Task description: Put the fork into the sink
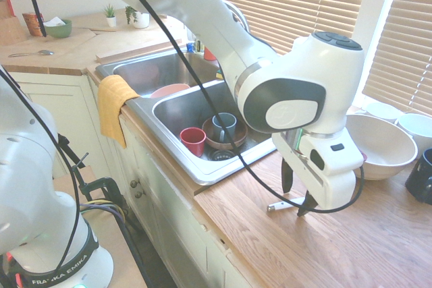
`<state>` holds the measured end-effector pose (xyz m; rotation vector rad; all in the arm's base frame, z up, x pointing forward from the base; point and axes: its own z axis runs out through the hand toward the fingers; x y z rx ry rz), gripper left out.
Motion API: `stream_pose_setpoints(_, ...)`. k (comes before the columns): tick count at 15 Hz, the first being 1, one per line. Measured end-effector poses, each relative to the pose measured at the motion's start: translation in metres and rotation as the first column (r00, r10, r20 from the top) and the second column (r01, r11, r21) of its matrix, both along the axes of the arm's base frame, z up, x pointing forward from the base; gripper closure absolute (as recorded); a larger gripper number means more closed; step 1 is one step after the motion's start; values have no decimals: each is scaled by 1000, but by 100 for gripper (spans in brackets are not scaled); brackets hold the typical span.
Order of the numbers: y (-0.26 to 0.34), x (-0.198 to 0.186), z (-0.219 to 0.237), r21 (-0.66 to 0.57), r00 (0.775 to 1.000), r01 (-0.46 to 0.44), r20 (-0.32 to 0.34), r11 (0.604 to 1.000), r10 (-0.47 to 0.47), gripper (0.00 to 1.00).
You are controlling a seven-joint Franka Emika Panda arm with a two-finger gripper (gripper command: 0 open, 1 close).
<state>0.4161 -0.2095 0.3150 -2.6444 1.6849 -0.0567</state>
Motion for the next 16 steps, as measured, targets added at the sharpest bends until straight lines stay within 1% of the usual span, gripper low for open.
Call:
stream_pose_setpoints(12, -6, -3, 0, -1, 1000, 12, 1, 1000, -12, 100)
stream_pose_setpoints(16, -19, -14, 2, 5, 999, 46, 2, 999, -46, 100)
